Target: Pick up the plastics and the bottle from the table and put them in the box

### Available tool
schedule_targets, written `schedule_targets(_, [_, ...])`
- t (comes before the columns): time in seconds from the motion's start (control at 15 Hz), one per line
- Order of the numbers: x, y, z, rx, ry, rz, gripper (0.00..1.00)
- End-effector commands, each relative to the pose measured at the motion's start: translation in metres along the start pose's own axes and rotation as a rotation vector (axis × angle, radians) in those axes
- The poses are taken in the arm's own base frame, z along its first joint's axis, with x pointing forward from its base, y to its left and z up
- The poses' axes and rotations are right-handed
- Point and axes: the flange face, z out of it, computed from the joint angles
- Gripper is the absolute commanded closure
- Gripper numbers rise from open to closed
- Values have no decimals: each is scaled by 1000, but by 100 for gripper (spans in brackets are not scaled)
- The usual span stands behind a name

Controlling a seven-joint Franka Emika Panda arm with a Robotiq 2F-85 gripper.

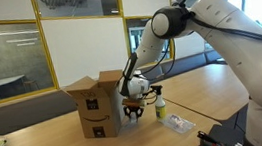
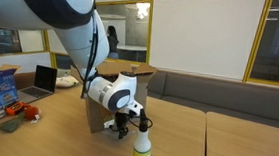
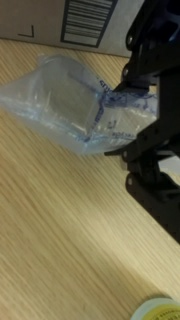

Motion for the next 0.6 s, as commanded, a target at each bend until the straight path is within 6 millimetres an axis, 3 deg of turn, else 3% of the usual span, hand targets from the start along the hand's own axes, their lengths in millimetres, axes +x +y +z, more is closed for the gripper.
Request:
schedule_targets(0.0, [7,-2,-9,4,38,7,83])
schedule_targets(0.2, [17,2,-32,11,70,13,84])
schedule_targets(0.53, [44,30,-78,8,156,42,85])
